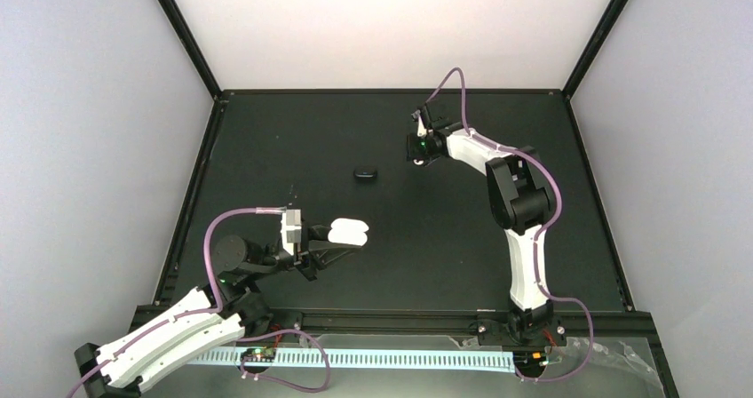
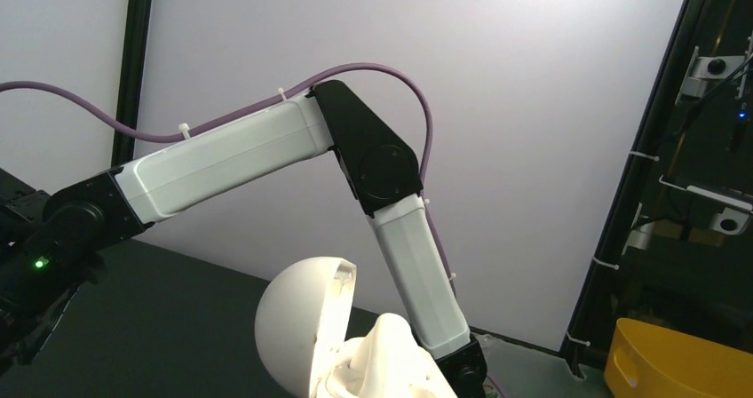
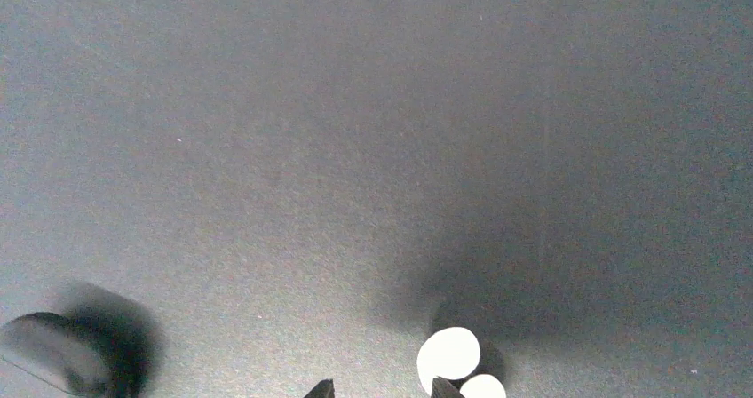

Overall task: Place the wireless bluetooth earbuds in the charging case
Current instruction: Pick up the earbud from the center of the board.

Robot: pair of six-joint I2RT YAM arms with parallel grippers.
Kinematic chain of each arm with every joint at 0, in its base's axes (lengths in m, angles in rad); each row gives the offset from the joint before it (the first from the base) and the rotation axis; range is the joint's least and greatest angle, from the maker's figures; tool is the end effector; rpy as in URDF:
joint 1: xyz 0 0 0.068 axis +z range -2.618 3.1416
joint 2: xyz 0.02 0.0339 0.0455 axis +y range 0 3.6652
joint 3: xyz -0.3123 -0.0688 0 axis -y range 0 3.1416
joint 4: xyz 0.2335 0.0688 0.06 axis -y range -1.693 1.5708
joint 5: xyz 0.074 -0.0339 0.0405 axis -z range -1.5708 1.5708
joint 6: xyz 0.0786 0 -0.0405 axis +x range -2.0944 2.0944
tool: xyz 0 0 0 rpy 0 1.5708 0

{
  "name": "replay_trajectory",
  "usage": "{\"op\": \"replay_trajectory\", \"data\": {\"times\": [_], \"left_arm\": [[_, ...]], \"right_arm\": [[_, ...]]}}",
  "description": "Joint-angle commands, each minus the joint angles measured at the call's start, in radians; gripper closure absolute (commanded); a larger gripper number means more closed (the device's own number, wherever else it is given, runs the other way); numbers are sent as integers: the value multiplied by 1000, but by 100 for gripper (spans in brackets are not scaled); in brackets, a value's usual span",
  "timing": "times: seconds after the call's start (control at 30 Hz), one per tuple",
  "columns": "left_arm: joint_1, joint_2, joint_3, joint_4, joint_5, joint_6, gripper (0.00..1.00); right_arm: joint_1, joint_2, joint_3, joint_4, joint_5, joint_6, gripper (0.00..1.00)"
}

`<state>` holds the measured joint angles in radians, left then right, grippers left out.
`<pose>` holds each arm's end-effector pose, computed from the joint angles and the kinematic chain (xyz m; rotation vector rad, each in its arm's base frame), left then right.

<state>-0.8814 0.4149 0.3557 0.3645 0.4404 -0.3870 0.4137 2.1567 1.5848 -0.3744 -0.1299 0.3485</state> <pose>0.0436 -0.1056 0.3291 0.7362 1.2186 -1.3458 0.4632 0.2145 0.1745 -0.1377 2.5671 0.4638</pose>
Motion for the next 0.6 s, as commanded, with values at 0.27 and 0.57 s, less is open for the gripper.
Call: {"op": "replay_trajectory", "data": {"times": [0.27,0.57], "left_arm": [[-5,14,14,16,-12,25,98],[-5,17,11,19,-12,25,99]], "right_arm": [[-5,28,37,-55,82,-32,74],[-13,40,46,-69,104,-44,74]]}}
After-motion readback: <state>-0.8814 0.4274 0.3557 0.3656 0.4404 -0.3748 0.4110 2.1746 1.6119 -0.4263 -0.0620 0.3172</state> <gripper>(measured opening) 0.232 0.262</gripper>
